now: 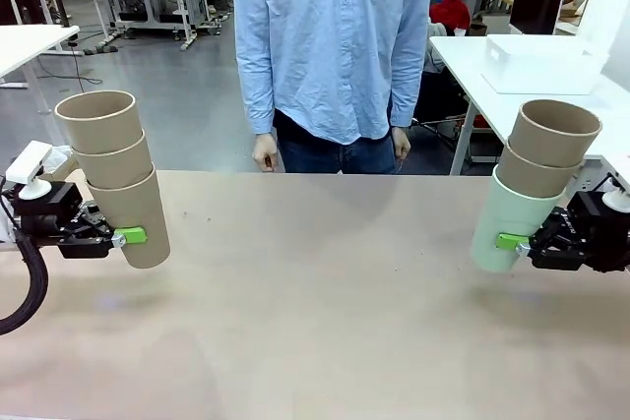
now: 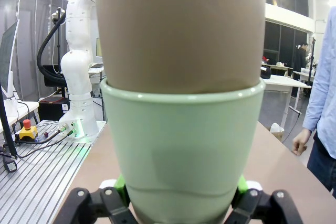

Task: Stack the cups and store them in the basket.
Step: Place the stack of Reusable plastic cups into the Pantry Basket.

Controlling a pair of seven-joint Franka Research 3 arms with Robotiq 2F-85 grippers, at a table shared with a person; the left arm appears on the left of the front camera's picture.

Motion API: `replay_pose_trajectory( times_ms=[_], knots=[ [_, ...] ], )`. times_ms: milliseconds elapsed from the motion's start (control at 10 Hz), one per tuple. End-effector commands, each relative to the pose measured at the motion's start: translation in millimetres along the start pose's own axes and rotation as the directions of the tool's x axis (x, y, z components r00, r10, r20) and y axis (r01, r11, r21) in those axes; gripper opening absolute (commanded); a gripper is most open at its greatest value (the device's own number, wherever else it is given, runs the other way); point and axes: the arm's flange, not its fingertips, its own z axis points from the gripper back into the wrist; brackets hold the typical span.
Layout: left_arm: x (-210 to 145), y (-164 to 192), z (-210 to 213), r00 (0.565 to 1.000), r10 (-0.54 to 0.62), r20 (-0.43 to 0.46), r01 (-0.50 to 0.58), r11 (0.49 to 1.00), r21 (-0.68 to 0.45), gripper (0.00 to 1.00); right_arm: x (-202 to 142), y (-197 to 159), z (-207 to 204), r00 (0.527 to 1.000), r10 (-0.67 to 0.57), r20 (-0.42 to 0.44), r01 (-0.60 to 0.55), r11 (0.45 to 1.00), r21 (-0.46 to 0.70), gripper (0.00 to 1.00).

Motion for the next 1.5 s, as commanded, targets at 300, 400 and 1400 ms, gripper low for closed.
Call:
replay_pose_trajectory(
  times_ms=[300,400,1400],
  knots=[
    [2.8,-1.2,-0.1,1.000,-0.008,0.010,0.008,1.000,-0.003,0.84,3.2,-0.7,-0.9,1.000,0.013,-0.001,-0.013,1.000,0.001,0.84],
    [2.8,-1.2,-0.1,1.000,-0.008,0.010,0.008,1.000,-0.003,0.84,3.2,-0.7,-0.9,1.000,0.013,-0.001,-0.013,1.000,0.001,0.84],
    [2.8,-1.2,-0.1,1.000,-0.008,0.010,0.008,1.000,-0.003,0.84,3.2,-0.7,-0.9,1.000,0.013,-0.001,-0.013,1.000,0.001,0.84]
  ],
)
